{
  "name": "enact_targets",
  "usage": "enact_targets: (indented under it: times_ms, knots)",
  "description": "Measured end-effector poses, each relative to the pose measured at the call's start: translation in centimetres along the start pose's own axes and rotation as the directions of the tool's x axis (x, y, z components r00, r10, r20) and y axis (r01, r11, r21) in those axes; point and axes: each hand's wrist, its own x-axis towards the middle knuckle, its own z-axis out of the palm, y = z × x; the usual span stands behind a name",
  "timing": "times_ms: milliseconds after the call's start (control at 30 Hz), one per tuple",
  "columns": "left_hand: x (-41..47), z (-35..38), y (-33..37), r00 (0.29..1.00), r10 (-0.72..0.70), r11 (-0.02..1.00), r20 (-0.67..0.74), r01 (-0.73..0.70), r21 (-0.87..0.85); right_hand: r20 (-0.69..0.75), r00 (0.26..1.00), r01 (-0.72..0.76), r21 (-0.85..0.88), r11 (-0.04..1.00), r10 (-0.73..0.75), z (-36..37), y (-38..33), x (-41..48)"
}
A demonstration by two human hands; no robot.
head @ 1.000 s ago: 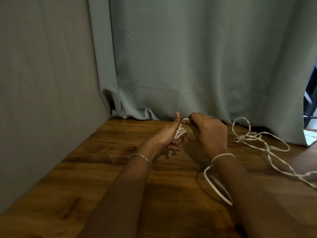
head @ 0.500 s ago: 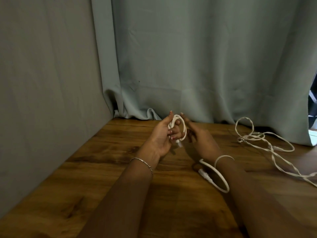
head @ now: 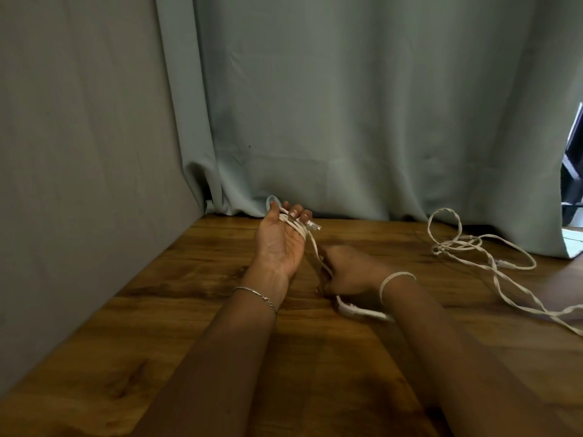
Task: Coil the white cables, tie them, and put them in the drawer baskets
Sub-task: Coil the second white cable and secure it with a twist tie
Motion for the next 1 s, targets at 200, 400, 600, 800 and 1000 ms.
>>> enact_targets:
  times_ms: [200,400,600,800,1000]
  knots:
    - [0.5,-1.2,0.7,0.997,0.045,0.977,0.056,-0.056,0.207,0.009,0.997,0.082,-0.065,0.995,-0.081,0.2,-1.5,-0.6]
    - [1.4,-3.0,-1.0,0.994,0.047,0.668,0.094,-0.101,0.737,-0.304,0.926,0.196,-0.126,0.972,-0.226,-1.4,-0.9,-1.4]
    - [0.7,-3.3,-1.5,0.967,-0.179,0.347,0.184,-0.113,0.931,-0.574,0.785,0.112,-0.24,0.964,-0.234,-2.0,0.9,-1.7]
    - [-0.6,-1.9,-1.6,0.915,-0.384,0.357,0.122,0.025,0.934,-0.63,0.741,0.016,-0.327,0.945,-0.231,-2.1,2.7,-1.4]
    - [-1.7,-1.0,-0.4,0.838,-0.538,0.293,0.092,0.084,0.952,-0.554,0.783,0.035,-0.414,0.909,-0.283,-1.6,3.4,-0.8]
